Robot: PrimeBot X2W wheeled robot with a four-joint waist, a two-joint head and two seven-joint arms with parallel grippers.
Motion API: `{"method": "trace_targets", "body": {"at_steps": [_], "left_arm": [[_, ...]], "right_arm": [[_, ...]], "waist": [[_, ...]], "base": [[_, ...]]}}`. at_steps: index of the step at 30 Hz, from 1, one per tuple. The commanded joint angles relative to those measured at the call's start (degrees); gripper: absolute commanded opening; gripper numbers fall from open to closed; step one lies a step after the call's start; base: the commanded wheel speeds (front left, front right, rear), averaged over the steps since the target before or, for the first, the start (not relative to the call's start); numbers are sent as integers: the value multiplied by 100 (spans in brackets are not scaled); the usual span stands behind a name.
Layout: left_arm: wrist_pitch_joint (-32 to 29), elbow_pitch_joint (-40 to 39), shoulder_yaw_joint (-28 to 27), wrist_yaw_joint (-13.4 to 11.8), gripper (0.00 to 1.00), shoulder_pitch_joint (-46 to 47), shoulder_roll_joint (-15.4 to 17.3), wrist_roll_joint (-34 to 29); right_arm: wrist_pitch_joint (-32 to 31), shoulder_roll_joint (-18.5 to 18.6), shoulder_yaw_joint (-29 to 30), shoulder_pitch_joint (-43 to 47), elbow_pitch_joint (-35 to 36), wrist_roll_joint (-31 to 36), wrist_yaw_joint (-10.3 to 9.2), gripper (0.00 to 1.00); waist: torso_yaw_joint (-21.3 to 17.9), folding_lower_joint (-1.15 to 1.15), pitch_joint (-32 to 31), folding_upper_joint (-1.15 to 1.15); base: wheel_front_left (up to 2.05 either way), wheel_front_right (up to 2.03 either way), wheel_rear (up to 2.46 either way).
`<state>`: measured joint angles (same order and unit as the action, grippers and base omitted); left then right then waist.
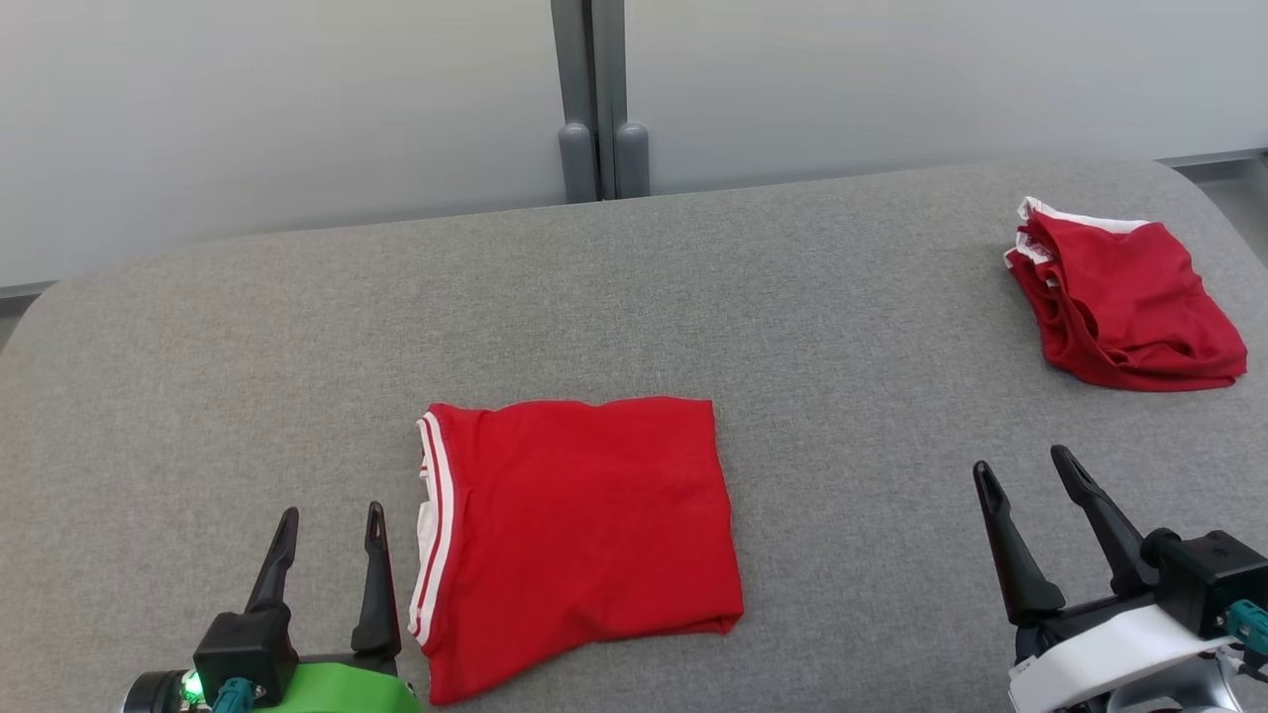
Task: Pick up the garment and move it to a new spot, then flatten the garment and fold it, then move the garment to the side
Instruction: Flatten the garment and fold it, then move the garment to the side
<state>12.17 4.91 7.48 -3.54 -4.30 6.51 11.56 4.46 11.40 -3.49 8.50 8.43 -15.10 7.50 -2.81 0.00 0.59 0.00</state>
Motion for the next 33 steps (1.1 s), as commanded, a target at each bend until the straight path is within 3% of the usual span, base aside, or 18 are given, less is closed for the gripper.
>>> {"method": "trace_targets", "body": {"at_steps": [1,16,24,33], "left_arm": [[-19,-18,3,-41,100,-77,60,52],[-20,7,53,-89,100,-17,125,67],[31,-102,107,-114,100,321,92,4],[211,-107,185,-46,100,1006,22,-35]], "right_arm": [[-3,-9,14,61,42,-21,-4,100],[-23,30,60,4,47,-69,-4,100],[-40,75,99,-225,61,-128,-4,100],[-108,193,-826,-1052,-631,-421,-4,100]], "waist": [[2,0,0,0],[-22,0,-4,0],[118,0,336,0],[478,0,1127,0]], "base": [[0,0,0],[0,0,0],[0,0,0],[0,0,0]]}}
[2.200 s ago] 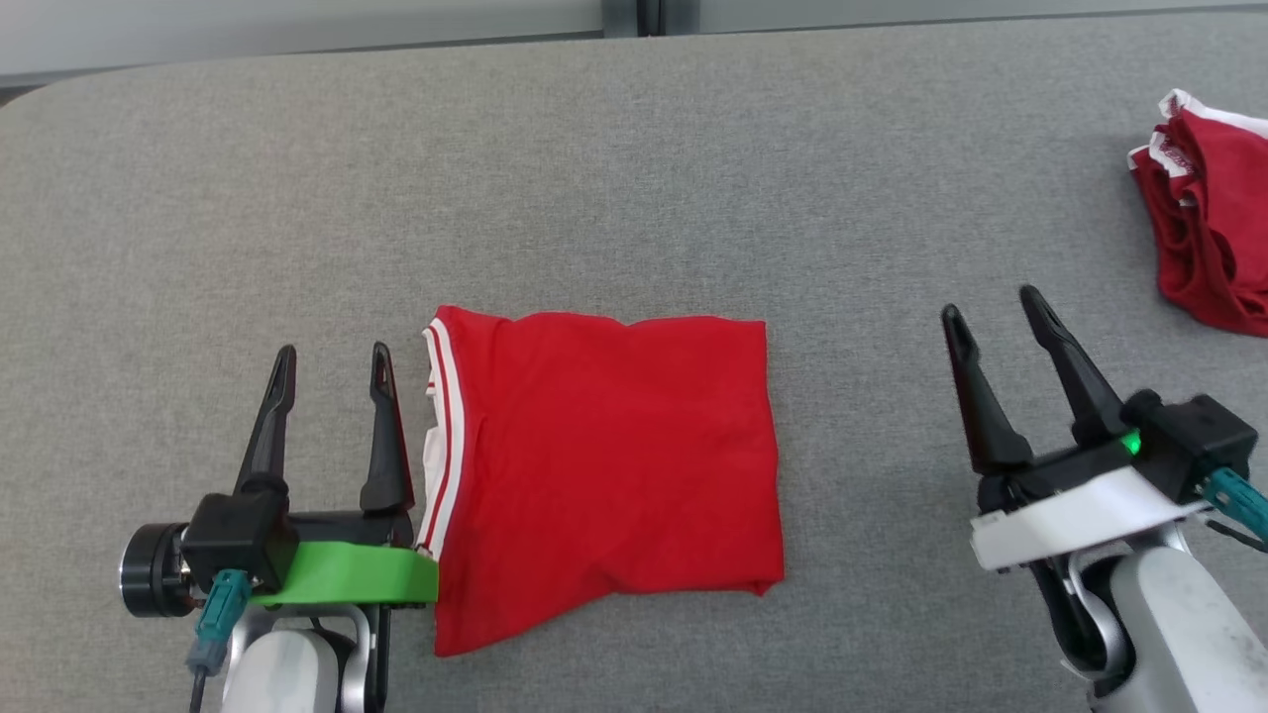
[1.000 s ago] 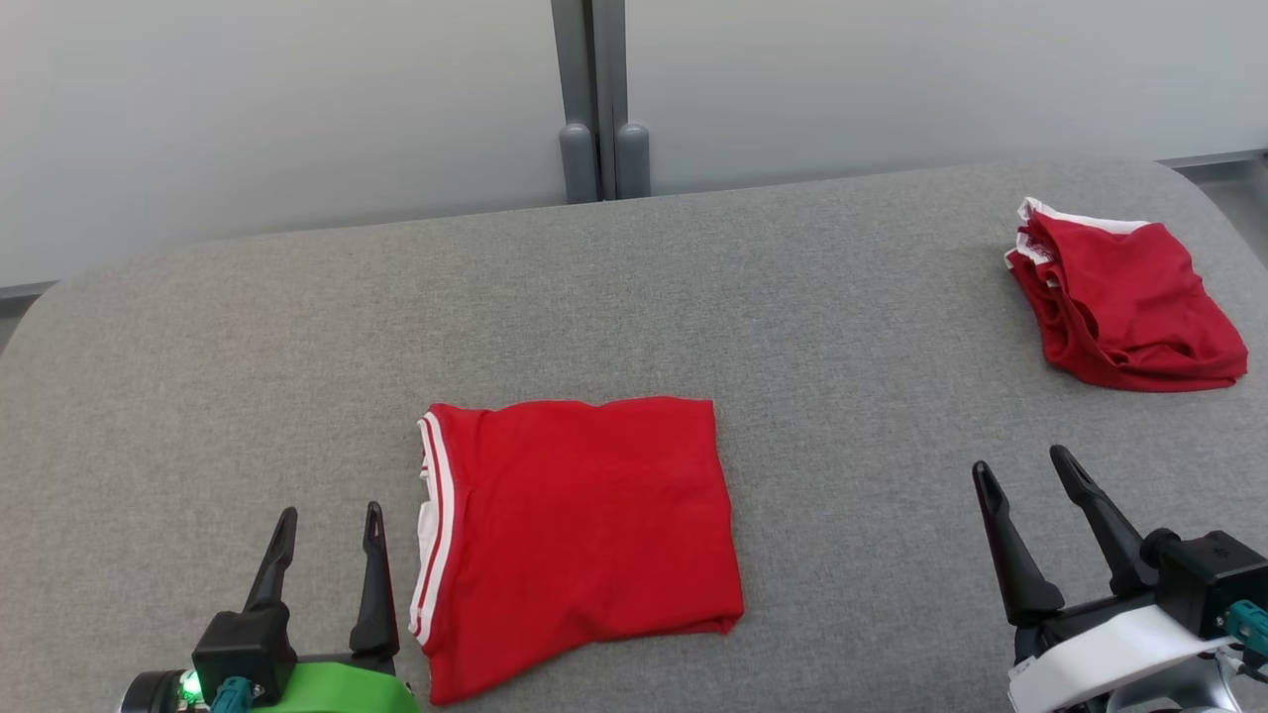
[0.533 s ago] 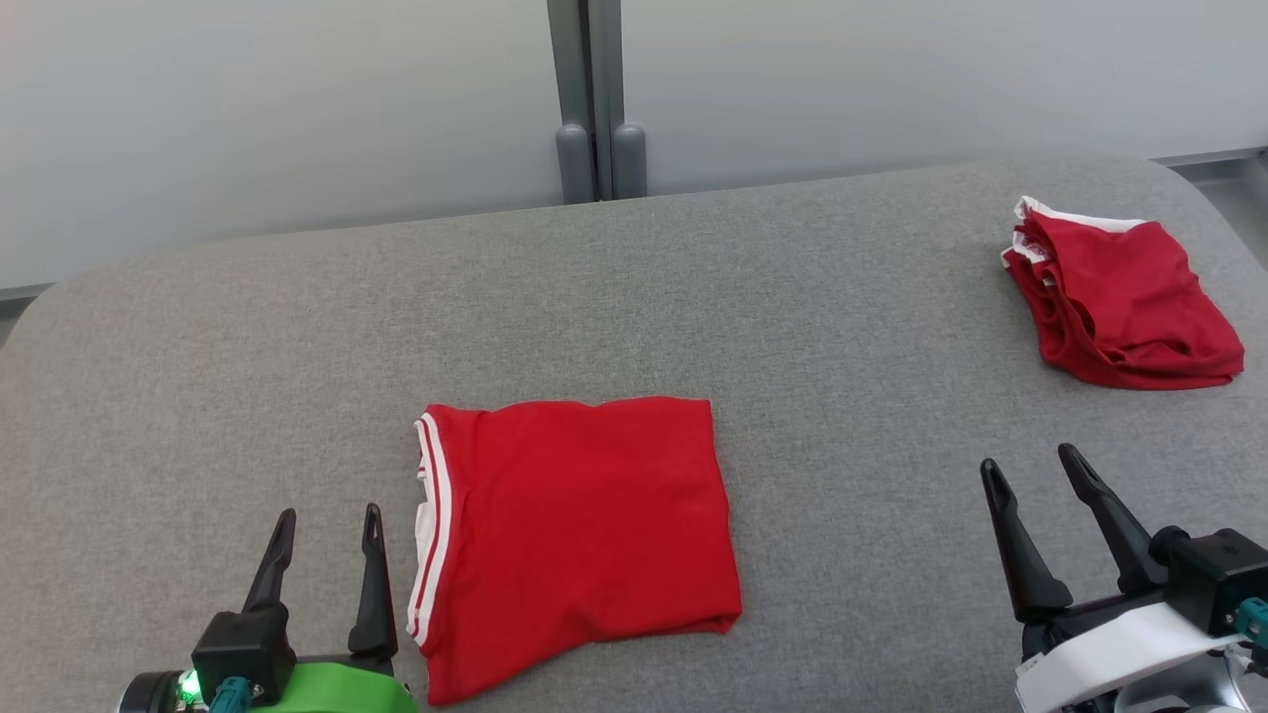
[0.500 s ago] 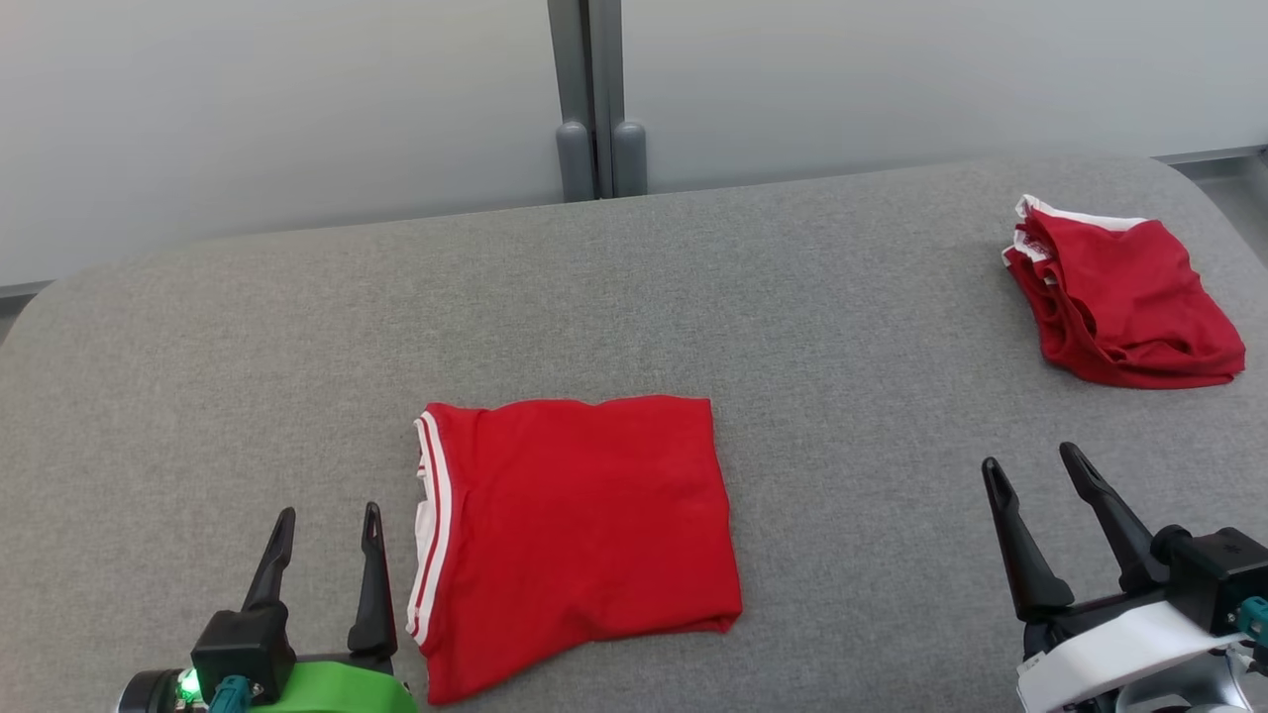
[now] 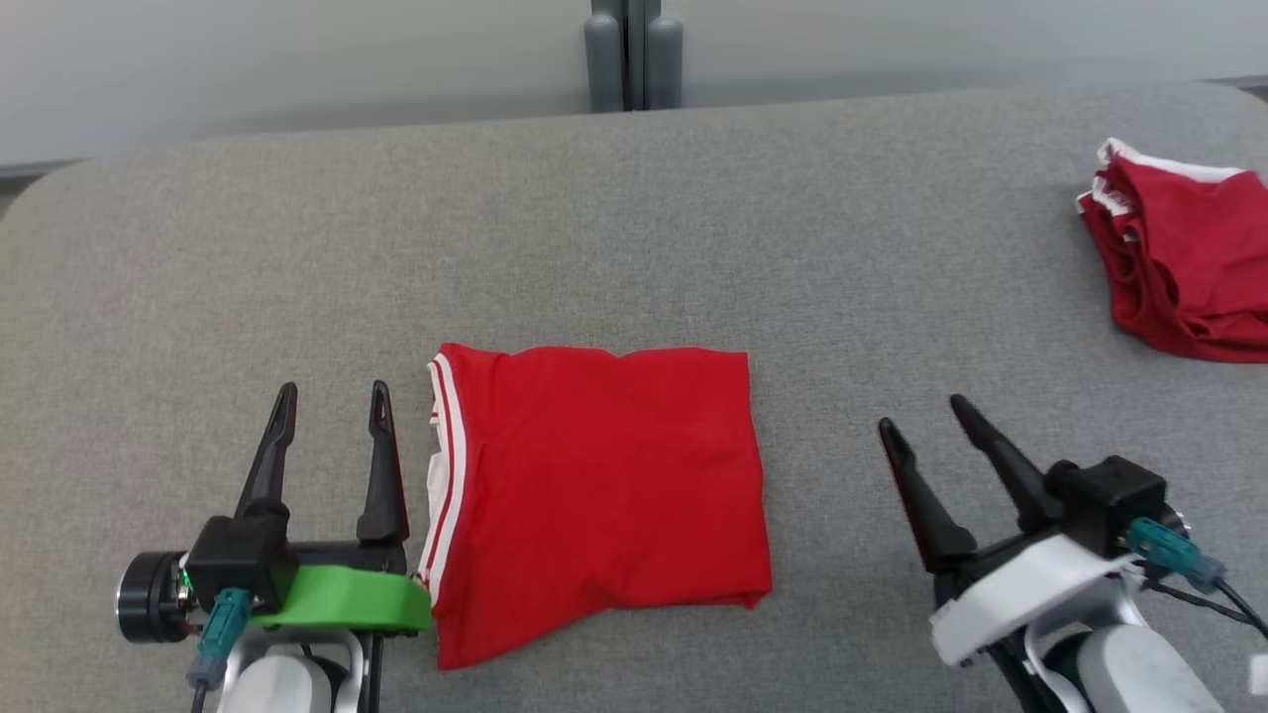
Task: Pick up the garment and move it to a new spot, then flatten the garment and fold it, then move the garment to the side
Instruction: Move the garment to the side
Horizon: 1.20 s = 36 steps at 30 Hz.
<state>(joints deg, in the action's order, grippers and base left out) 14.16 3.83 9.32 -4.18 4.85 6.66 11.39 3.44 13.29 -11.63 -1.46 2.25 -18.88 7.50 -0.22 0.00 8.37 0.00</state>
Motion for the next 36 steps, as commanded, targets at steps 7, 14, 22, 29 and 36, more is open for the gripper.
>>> {"method": "trace_targets", "body": {"at_steps": [7,14,22,29,36], "left_arm": [[98,136,88,73,100,562,-108,-76],[106,121,128,124,100,796,-202,-124],[108,25,59,197,100,809,-228,-257],[104,-122,28,272,100,829,-115,-388],[82,-188,147,383,100,915,35,-512]], "right_arm": [[89,-322,-902,-895,-1337,-401,-4,100],[304,-530,-1361,-1419,-2496,-708,-4,74],[607,-363,-1859,-1768,-2820,-1130,-4,0],[999,-56,-2095,-1992,-2661,-1283,-7,0],[1144,334,-1864,-1947,-2545,-1451,-7,0]], "waist": [[485,0,741,0],[651,0,855,0],[460,0,911,0],[-340,0,999,0],[-1305,0,1045,0]], "base": [[0,0,0],[0,0,0],[0,0,0],[0,0,0],[0,0,0]]}}
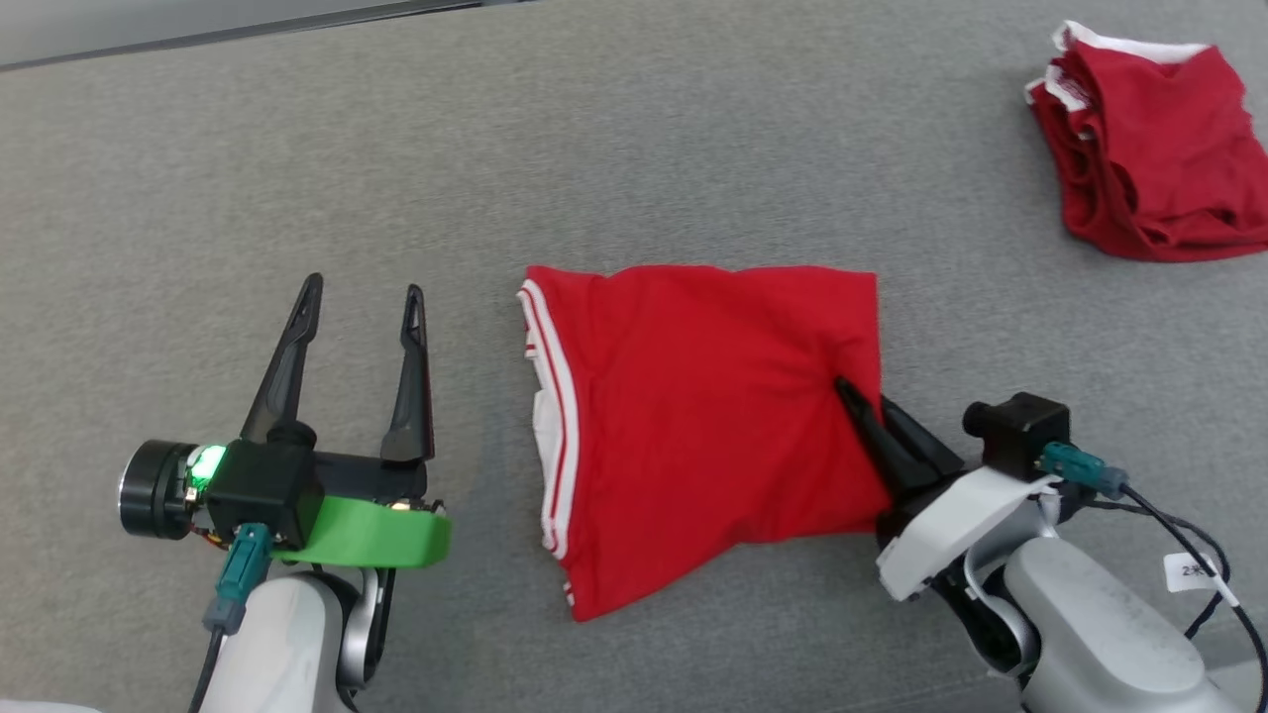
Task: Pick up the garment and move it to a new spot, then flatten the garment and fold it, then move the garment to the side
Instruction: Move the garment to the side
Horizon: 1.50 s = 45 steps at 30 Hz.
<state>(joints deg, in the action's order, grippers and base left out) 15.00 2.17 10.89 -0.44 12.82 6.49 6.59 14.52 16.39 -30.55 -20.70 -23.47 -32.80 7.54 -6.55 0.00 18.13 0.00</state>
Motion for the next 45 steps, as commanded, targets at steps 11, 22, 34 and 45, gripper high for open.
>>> {"method": "trace_targets", "body": {"at_steps": [11,22,34,45], "left_arm": [[-420,-335,444,240,100,597,114,-241],[-636,-552,805,431,100,1411,170,-486],[-697,-644,1082,540,100,1879,257,-603],[-576,-471,1192,499,100,1814,219,-494]], "right_arm": [[67,509,410,-880,123,-81,-11,0],[69,1522,689,-2701,-377,-396,-12,0],[66,2071,1504,-3372,-1865,-903,-12,0],[67,1623,2973,-2913,-1876,254,-12,100]], "waist": [[-1389,0,722,0],[-1210,0,1626,0],[-945,0,2324,0],[-863,0,1998,0]], "base": [[0,0,0],[0,0,0],[0,0,0],[0,0,0]]}}
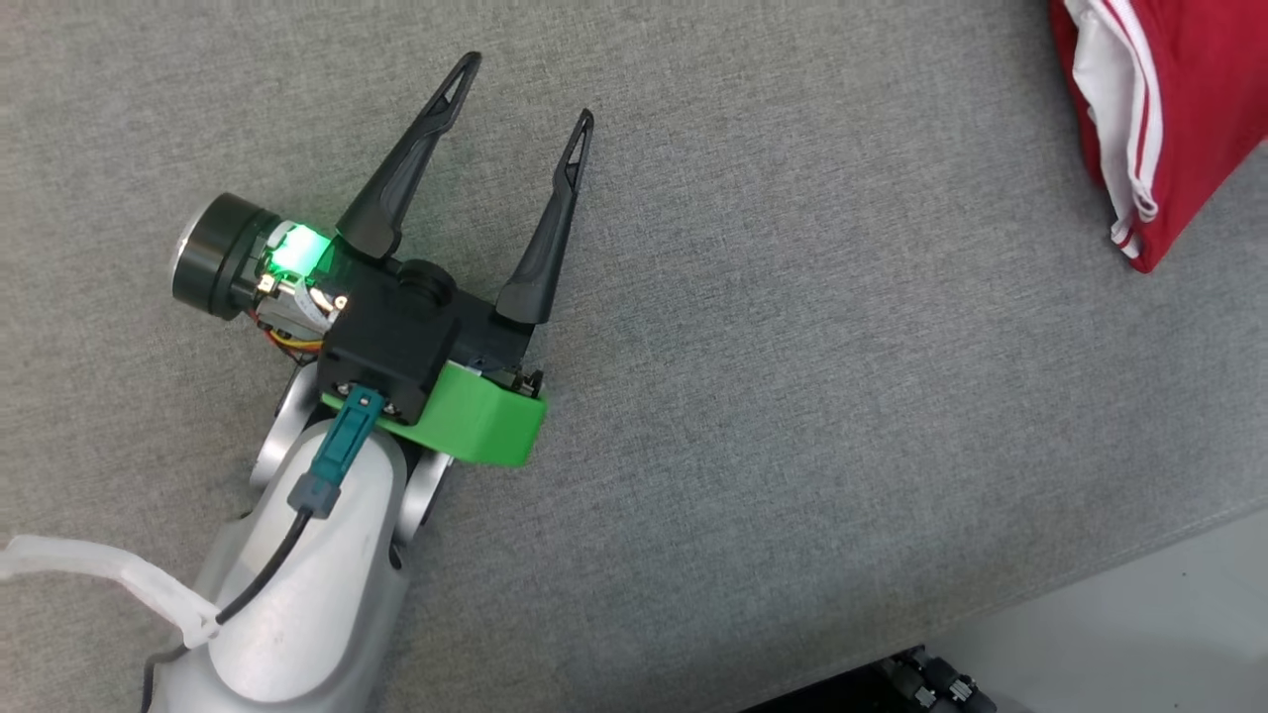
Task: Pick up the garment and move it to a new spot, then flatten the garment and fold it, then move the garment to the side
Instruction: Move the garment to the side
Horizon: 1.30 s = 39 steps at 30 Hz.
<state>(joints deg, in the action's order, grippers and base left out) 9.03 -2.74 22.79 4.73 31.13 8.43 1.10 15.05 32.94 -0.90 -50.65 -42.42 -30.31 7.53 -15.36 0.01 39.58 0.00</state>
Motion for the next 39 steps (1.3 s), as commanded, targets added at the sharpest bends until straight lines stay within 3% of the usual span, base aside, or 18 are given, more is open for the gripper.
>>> {"method": "trace_targets", "body": {"at_steps": [1,8,12,18,31,39], "left_arm": [[39,51,8,-33,100,-69,9,65],[230,323,-63,-196,100,-457,-67,283],[289,470,-162,-326,100,-733,-95,432],[403,629,-329,-521,100,-1096,-120,614],[575,906,-968,-984,100,-2033,-89,1103],[617,966,-1224,-1005,100,-2665,-7,1301]], "right_arm": [[14,-135,180,235,223,168,-11,100],[13,-1158,732,1527,1831,867,-10,100],[13,-1722,590,2270,2634,1071,-10,100],[13,-2247,219,3114,3457,1234,-10,100],[-56,-2485,-159,4283,4158,1543,-10,100],[-342,-2580,-170,4868,4450,1709,-10,100]], "waist": [[28,-1,-230,0],[42,-1,-903,0],[23,-1,-1241,0],[146,-1,-1657,0],[1096,-1,-2553,0],[1313,-1,-3083,0]], "base": [[0,0,0],[0,0,0],[0,0,0],[0,0,0],[0,0,0],[0,0,0]]}}
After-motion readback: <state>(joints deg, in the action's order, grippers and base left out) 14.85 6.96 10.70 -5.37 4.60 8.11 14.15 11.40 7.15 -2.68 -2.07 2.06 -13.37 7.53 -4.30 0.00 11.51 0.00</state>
